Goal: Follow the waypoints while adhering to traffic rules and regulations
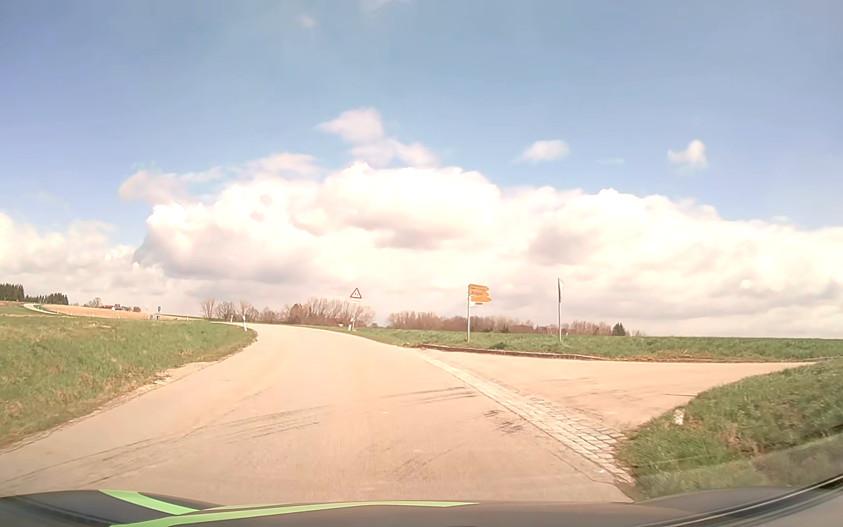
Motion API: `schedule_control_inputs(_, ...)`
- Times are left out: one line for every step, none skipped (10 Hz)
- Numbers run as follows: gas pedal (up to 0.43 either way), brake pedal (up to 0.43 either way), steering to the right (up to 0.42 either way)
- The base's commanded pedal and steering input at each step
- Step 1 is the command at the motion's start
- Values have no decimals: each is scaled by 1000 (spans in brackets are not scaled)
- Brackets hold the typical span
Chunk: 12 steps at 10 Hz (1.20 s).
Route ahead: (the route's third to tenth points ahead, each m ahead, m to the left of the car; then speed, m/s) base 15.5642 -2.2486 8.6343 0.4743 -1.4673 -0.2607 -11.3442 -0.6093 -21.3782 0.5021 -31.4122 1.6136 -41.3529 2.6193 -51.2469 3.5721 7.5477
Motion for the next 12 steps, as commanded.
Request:
schedule_control_inputs(0, 128, -15)
schedule_control_inputs(0, 134, -15)
schedule_control_inputs(0, 128, -13)
schedule_control_inputs(0, 134, -10)
schedule_control_inputs(0, 134, -7)
schedule_control_inputs(0, 134, -2)
schedule_control_inputs(0, 128, 0)
schedule_control_inputs(0, 134, 0)
schedule_control_inputs(0, 134, 0)
schedule_control_inputs(0, 128, 0)
schedule_control_inputs(0, 128, 0)
schedule_control_inputs(0, 128, 0)
